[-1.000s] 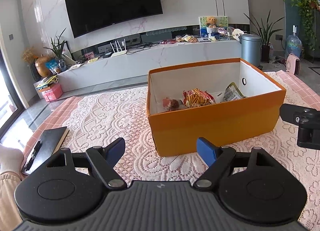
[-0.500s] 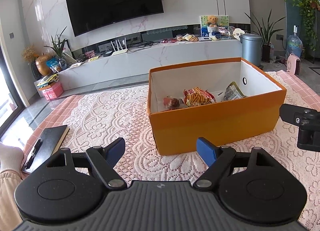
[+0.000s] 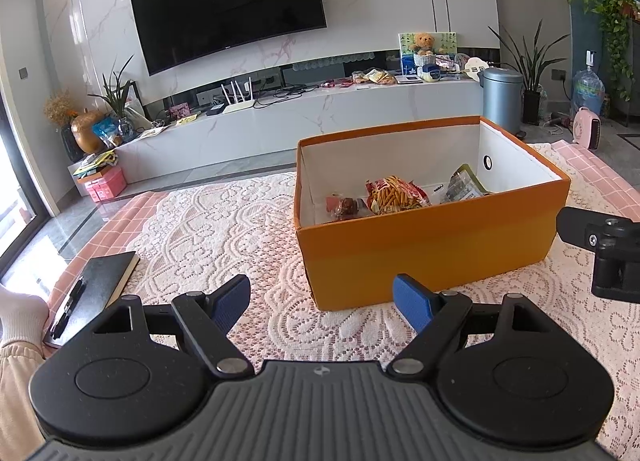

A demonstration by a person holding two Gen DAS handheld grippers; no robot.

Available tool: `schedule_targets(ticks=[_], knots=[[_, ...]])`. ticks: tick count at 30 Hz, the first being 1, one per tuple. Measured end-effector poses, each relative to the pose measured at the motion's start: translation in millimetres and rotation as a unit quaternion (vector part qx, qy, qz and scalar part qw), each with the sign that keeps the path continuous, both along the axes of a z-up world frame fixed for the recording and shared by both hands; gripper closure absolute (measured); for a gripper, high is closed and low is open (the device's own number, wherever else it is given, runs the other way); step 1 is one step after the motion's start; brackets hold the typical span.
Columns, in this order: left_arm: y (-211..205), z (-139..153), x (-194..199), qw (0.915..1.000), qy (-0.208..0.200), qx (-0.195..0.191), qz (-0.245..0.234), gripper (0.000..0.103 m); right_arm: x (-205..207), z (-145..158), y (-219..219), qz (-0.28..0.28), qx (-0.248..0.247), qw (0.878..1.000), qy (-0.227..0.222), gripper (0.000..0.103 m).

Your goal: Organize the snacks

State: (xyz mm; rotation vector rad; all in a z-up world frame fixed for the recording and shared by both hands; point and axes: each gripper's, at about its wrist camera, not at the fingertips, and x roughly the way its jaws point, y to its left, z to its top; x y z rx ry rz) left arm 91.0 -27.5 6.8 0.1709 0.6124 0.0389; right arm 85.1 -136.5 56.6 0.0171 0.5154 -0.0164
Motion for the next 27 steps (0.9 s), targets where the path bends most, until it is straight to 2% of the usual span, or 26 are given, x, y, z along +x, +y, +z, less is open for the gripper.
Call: schedule_targets(ticks=[27], knots=[[-0.1,4.8,-3.9,0.9999,-0.014,-0.006,-0.006,0.008,-1.1,-0.1,-1.9,-0.001,0.000,1.000,-0.002,0.004]])
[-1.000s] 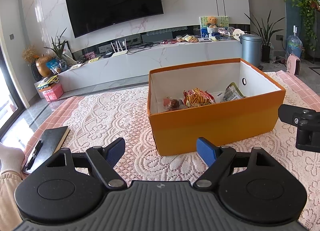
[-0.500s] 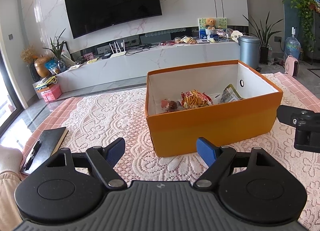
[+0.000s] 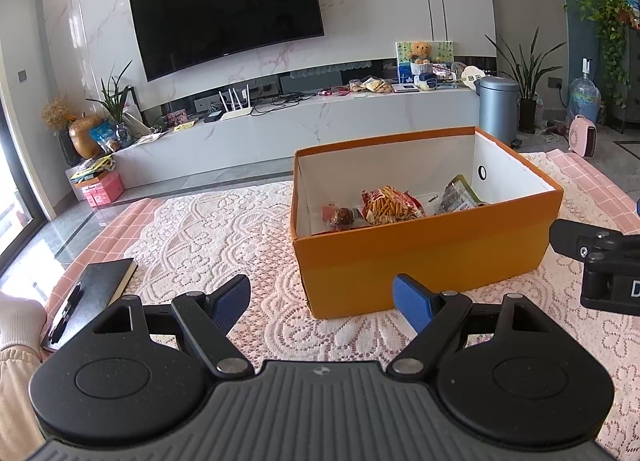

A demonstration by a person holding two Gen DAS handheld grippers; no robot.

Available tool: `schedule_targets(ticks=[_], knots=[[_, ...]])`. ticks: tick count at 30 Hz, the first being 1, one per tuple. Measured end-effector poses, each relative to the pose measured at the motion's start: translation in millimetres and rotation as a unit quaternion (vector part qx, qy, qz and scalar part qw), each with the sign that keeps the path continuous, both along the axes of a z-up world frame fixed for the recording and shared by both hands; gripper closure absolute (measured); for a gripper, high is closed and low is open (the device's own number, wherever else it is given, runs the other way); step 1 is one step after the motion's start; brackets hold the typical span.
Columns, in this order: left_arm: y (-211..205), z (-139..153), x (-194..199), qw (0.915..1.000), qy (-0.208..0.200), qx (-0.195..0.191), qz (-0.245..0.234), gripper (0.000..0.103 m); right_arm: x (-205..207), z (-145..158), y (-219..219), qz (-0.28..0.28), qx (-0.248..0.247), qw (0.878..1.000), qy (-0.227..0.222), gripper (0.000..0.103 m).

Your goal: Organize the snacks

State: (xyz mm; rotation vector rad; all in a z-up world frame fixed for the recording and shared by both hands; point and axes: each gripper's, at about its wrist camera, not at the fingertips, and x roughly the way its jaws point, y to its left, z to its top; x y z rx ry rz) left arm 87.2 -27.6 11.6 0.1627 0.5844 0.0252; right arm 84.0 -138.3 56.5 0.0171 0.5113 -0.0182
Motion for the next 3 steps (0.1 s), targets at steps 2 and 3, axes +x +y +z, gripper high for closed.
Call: schedule_targets(ticks=[2,3], knots=[[-0.7,0.8,-1.0,1.0000,-0.003,0.000,-0.001,0.008,-0.2,0.0,-0.5,0.000,0.000,1.000,-0.001,0.004],[-1.2,1.2,-1.2,1.0000,-0.004,0.001,-0.001,0.008,-0.9,-0.2,-0.6,0.001,0.000,1.000,-0.001,0.004]])
